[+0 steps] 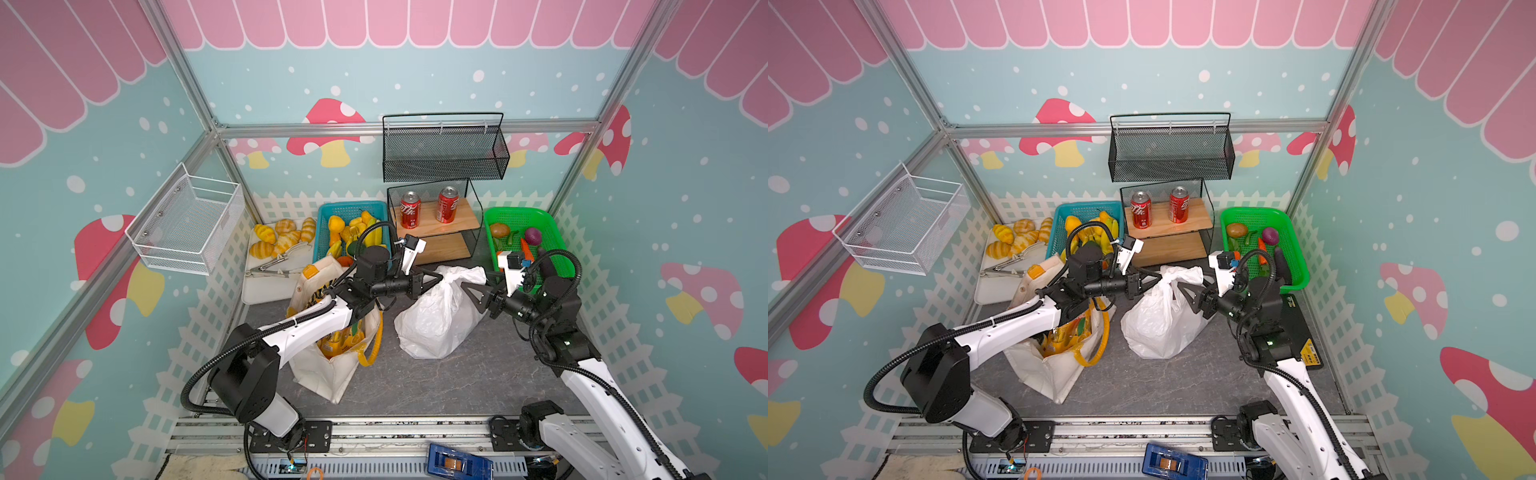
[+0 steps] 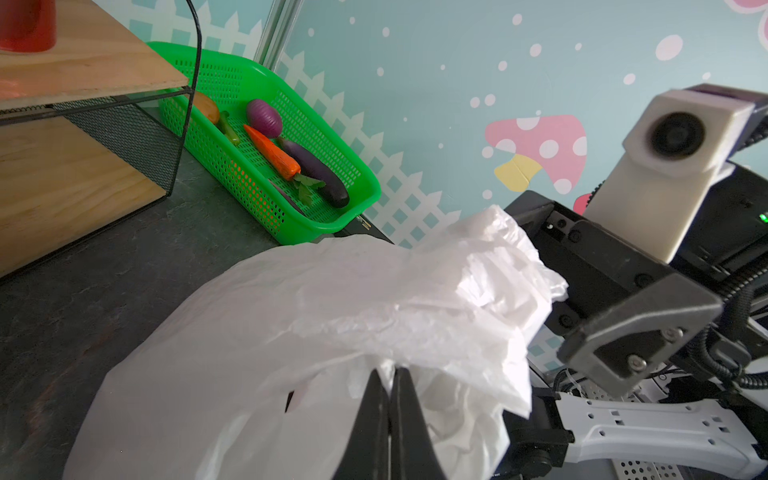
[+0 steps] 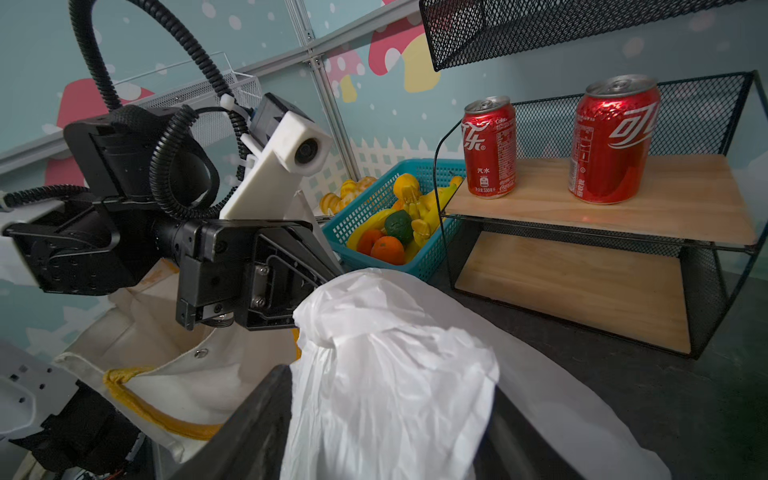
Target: Place the mixed food into the grocery bags and tie them
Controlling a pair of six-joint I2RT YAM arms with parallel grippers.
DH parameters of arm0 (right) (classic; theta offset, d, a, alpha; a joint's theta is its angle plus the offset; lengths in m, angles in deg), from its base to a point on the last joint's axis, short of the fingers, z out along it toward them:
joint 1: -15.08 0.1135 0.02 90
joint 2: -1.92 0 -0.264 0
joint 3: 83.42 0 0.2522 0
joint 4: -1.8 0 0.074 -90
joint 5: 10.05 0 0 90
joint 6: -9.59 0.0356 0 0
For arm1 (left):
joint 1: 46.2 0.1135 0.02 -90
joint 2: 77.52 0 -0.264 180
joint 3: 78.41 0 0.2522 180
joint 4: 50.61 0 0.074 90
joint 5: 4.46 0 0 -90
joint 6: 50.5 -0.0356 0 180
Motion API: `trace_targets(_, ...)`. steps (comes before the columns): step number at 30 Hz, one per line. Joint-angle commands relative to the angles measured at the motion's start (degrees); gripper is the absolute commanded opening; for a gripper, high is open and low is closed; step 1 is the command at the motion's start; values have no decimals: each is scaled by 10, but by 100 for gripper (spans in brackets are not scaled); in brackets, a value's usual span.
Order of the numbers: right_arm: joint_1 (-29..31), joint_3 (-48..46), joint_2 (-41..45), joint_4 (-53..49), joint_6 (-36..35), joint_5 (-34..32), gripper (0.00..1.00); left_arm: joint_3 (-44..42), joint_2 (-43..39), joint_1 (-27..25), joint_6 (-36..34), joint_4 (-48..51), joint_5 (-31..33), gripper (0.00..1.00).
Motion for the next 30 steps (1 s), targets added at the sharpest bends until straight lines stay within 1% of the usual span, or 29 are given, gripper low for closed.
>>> trace_targets(1, 2, 14, -7, -16, 32, 1, 58, -4, -22, -3, -16, -3, 9, 0)
trace_targets(2, 2, 15, -5, -16, 33, -6, 55, -4, -22, -3, -18, -2, 10, 0)
trace_targets(4, 2, 14, -4, -16, 35, -15, 54, -5, -23, -3, -20, 0, 11, 0)
trace_targets(10, -3, 8, 13, -16, 45, 5, 64, -5, -24, -3, -24, 2, 12, 0)
trace_targets(15, -22, 9, 28, -20, 60, 37, 66, -5, -26, -3, -28, 5, 12, 0)
trace_targets(17, -32, 9, 30, -24, 61, 41, 64, -6, -26, -3, -29, 6, 12, 0)
trace_targets(19, -41, 11, 30, -25, 62, 46, 59, -6, -27, -3, -29, 5, 13, 0)
trace_targets(21, -45, 12, 28, -22, 63, 50, 49, -7, -27, -3, -29, 7, 12, 0)
trace_targets(26, -48, 11, 21, -23, 57, 53, 14, -7, -34, -3, -30, 7, 21, 0)
trace_targets(29, -50, 4, 18, -35, 43, 38, 1, -14, -44, -3, -33, 4, 39, 0)
trace_targets(30, -51, 1, 16, -44, 34, 30, 0, -16, -48, -3, -33, 3, 48, 0)
